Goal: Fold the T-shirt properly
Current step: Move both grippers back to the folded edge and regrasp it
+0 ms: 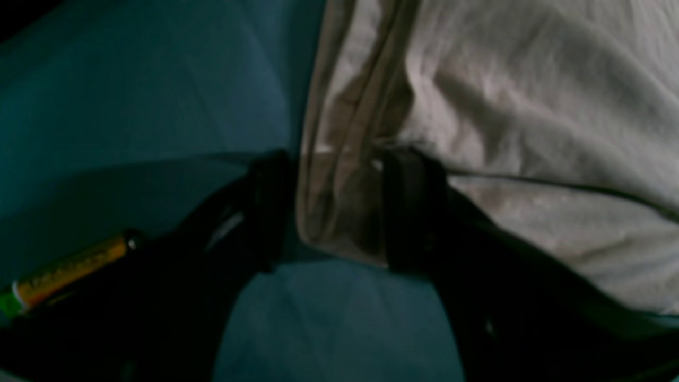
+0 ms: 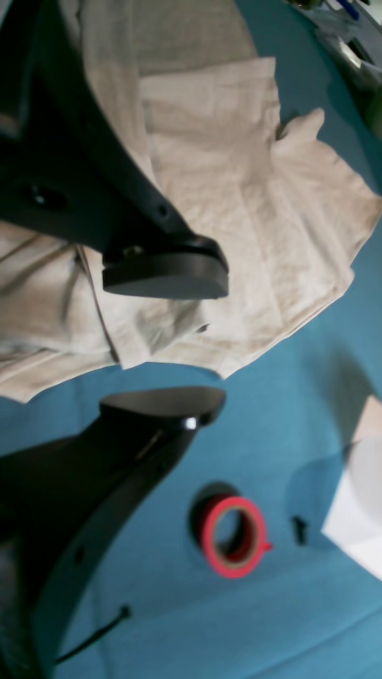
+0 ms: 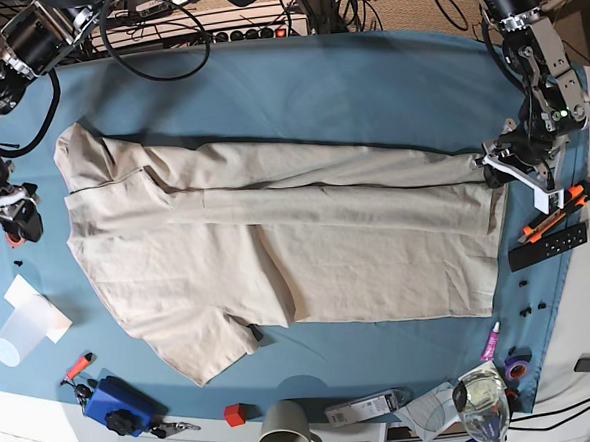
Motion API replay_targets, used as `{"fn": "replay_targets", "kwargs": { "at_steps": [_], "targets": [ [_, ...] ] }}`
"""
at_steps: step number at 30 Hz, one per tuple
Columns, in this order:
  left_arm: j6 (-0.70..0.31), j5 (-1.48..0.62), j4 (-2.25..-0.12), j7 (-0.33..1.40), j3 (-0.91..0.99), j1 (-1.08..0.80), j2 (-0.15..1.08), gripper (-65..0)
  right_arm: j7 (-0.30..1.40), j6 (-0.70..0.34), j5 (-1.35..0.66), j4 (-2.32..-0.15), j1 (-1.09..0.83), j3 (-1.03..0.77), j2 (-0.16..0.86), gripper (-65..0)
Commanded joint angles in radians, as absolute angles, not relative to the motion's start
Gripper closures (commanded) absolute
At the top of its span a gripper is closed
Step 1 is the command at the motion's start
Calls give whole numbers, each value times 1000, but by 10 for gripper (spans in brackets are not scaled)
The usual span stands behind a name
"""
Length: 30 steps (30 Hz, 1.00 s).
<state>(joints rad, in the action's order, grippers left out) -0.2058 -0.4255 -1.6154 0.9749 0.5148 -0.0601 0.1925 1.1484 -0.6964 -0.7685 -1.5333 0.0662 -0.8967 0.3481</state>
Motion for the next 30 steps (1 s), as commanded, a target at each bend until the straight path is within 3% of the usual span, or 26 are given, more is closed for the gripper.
{"fn": "replay_targets", "kwargs": {
  "at_steps": [1,17,30],
  "targets": [
    [-205,-426,-1621,1031,515,-59,200,-278,1122,-698,-796,-1554,68,-920,383,-271],
    [-252,-526,-1766,1066,516,-89,202,-257,1160,-652,-765,-1549,-24,-857,373,-271],
    [-271,-532,-1766,1066,516,-89,203,-257,1201,-588,-651,-1548,-86,-839,263,-271]
  ]
}}
